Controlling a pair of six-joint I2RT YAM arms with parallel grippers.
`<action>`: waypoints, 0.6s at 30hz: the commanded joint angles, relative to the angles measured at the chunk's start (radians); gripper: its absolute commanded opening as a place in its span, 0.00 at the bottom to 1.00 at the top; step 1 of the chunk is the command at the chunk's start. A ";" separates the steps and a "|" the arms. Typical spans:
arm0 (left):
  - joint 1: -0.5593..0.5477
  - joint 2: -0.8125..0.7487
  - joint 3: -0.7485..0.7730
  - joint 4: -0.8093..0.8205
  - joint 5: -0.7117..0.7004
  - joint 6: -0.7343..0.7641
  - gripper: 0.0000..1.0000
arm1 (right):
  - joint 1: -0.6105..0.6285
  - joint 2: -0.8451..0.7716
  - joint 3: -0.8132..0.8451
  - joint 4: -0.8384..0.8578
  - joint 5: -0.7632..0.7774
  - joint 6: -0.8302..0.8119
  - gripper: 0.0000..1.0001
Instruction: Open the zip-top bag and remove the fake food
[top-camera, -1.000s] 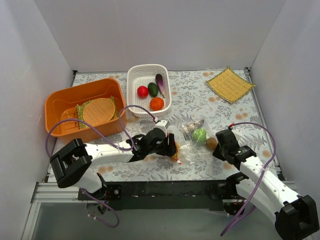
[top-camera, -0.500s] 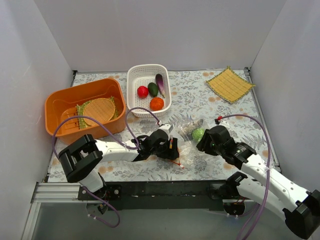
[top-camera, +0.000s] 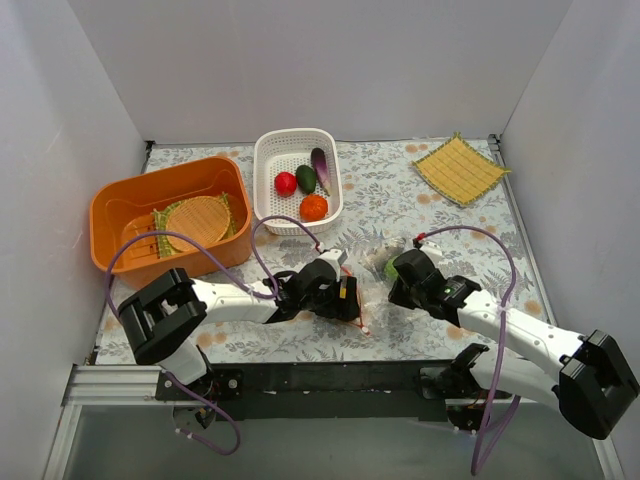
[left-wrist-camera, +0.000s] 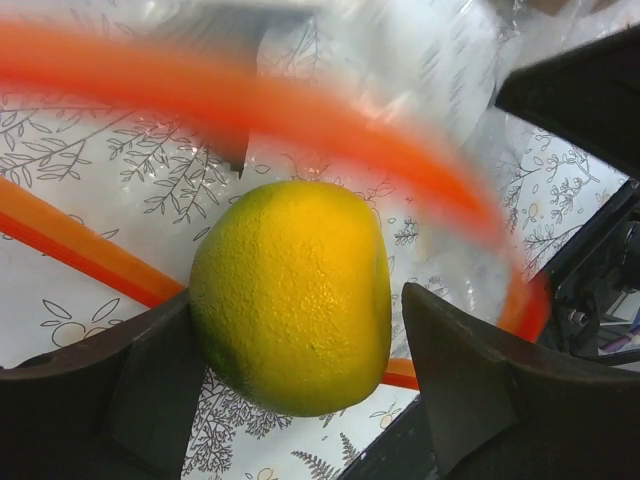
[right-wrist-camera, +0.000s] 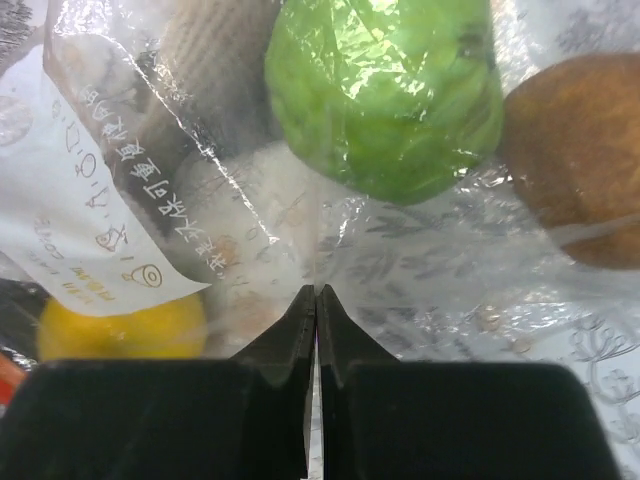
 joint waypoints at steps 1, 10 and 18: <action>0.003 -0.033 -0.022 -0.015 -0.009 0.004 0.74 | -0.058 0.020 -0.029 0.045 0.065 -0.019 0.01; 0.014 -0.054 -0.016 -0.006 -0.072 -0.005 0.71 | -0.132 -0.019 -0.076 0.025 0.058 -0.064 0.01; 0.052 -0.014 0.059 0.016 -0.068 0.008 0.51 | -0.132 -0.067 -0.125 0.011 0.042 -0.064 0.01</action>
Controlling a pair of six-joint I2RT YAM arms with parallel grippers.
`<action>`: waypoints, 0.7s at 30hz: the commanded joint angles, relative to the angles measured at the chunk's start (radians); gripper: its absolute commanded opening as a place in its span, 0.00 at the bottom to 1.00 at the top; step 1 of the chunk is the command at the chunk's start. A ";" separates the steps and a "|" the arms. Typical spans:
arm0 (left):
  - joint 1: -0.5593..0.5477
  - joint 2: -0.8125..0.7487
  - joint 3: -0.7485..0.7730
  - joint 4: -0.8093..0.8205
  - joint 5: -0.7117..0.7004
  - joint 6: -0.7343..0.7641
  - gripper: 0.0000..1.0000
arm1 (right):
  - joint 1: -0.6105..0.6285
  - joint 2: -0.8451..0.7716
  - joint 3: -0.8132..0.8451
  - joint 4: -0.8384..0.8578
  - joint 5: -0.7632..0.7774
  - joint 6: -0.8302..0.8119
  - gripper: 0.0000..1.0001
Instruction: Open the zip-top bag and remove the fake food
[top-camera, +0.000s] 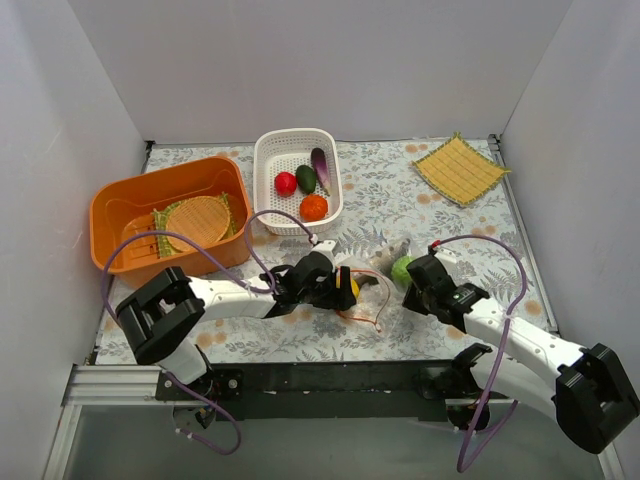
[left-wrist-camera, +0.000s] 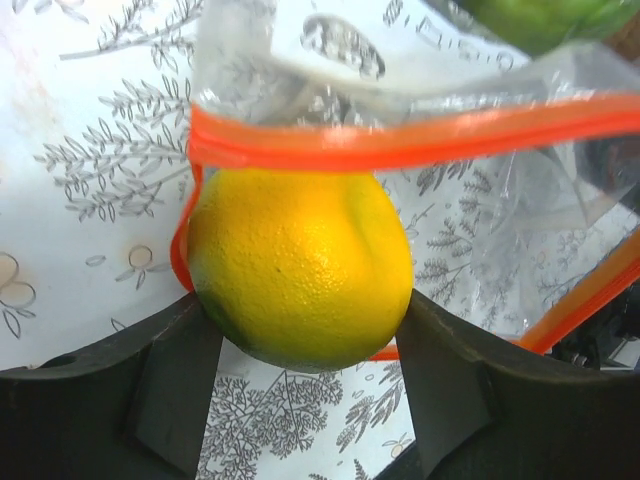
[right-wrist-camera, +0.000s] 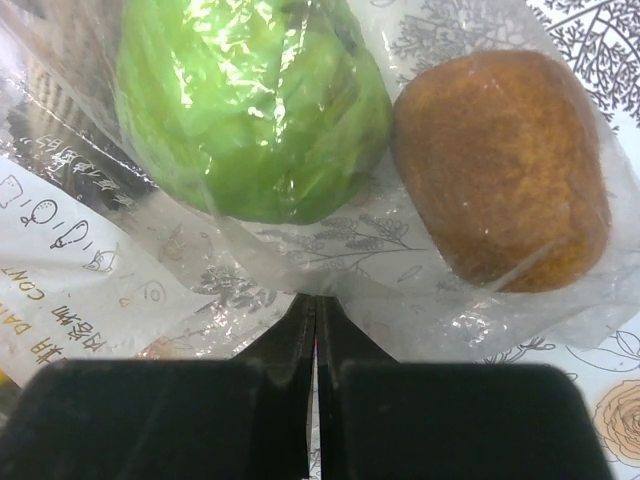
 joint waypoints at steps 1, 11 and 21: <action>0.012 -0.005 0.061 0.010 -0.020 0.017 0.36 | -0.002 -0.027 -0.023 -0.009 0.020 -0.011 0.01; 0.012 -0.210 0.036 -0.083 0.107 0.035 0.24 | -0.004 -0.035 -0.006 -0.021 0.052 -0.025 0.01; 0.219 -0.213 0.280 -0.265 0.012 0.090 0.26 | -0.010 -0.050 0.023 -0.033 0.055 -0.051 0.01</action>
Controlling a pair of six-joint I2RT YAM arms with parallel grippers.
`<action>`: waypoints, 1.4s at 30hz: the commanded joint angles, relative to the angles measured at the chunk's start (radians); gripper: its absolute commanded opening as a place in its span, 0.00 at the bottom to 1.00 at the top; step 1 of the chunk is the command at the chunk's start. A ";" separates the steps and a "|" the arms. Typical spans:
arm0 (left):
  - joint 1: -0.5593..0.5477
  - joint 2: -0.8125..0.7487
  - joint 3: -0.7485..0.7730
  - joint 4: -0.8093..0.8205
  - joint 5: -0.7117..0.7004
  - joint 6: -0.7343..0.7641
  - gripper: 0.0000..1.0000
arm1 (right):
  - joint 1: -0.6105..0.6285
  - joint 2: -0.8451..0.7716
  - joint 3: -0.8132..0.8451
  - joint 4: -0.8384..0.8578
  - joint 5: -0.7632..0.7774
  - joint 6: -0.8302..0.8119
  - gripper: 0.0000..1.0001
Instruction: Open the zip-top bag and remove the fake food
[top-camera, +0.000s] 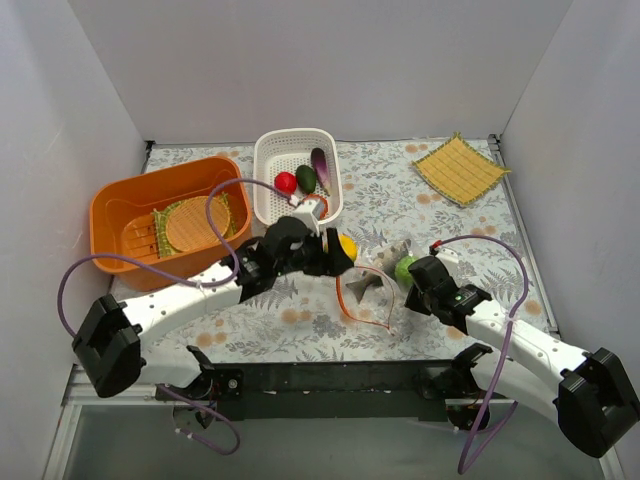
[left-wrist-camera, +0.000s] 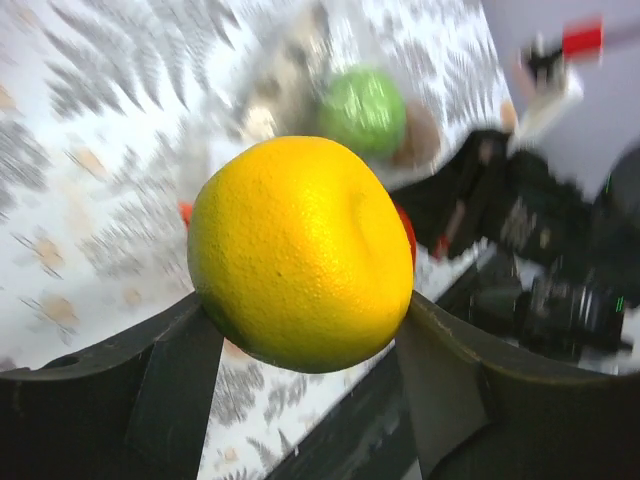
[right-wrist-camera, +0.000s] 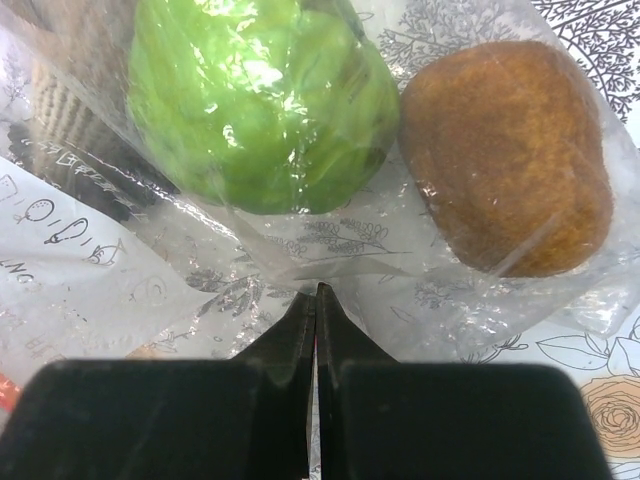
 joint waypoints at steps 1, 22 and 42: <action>0.155 0.108 0.184 -0.058 -0.116 0.063 0.27 | -0.008 -0.019 0.042 -0.021 0.026 -0.025 0.01; 0.364 0.527 0.584 -0.114 -0.237 0.169 0.78 | -0.011 -0.104 0.097 -0.064 -0.030 -0.088 0.35; -0.026 0.021 -0.130 0.051 -0.109 -0.143 0.41 | -0.080 0.008 0.300 -0.083 0.052 -0.192 0.55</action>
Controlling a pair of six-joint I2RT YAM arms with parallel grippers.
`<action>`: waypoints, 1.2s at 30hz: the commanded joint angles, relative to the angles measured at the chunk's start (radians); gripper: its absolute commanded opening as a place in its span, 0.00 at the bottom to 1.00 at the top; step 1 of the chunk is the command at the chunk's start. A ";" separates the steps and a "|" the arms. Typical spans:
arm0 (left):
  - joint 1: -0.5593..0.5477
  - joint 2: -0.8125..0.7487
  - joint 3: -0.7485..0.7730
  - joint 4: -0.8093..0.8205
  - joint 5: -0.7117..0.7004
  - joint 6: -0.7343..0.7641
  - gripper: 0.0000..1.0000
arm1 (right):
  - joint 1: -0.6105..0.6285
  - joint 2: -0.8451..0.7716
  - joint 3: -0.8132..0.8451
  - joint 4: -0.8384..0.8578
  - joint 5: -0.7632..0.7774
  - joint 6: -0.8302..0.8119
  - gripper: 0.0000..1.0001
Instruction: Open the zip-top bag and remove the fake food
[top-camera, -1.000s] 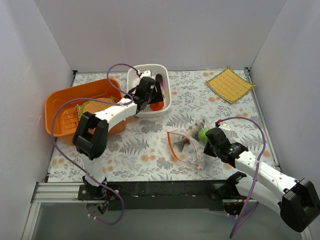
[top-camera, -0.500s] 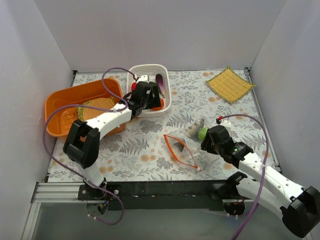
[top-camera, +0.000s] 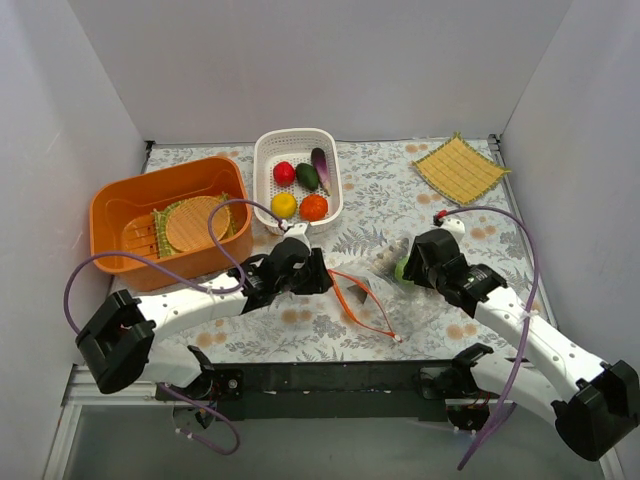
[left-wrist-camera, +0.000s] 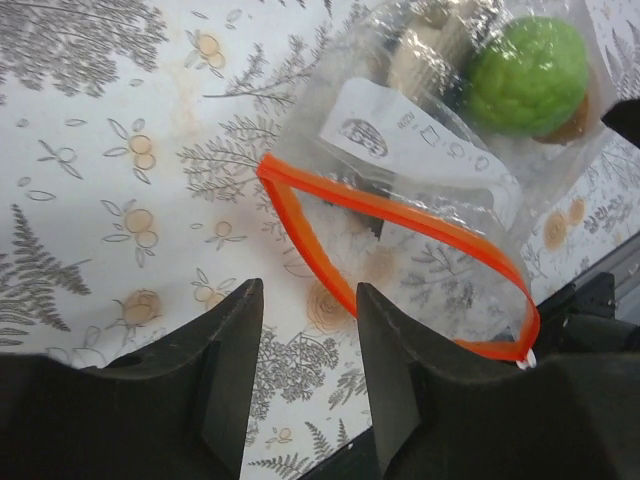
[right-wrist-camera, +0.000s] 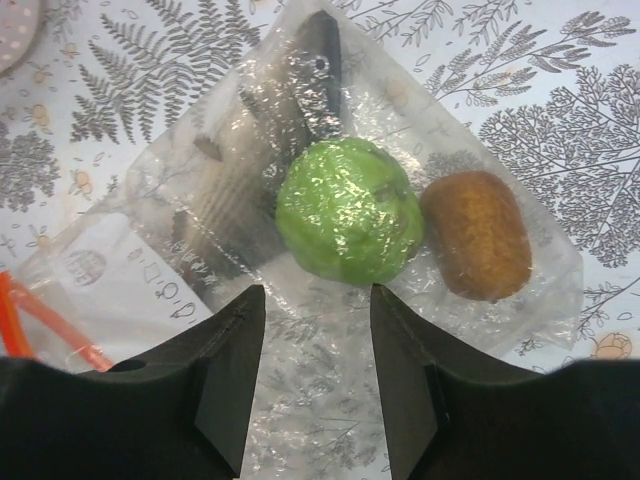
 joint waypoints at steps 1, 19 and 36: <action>-0.071 -0.022 -0.023 0.113 0.041 -0.049 0.41 | -0.047 0.054 0.054 0.040 0.016 -0.057 0.55; -0.194 0.325 0.084 0.432 -0.022 0.002 0.56 | -0.114 0.210 -0.013 0.130 -0.105 -0.068 0.30; -0.194 0.382 0.044 0.624 -0.016 0.043 0.67 | -0.113 -0.007 0.066 0.024 -0.140 -0.071 0.01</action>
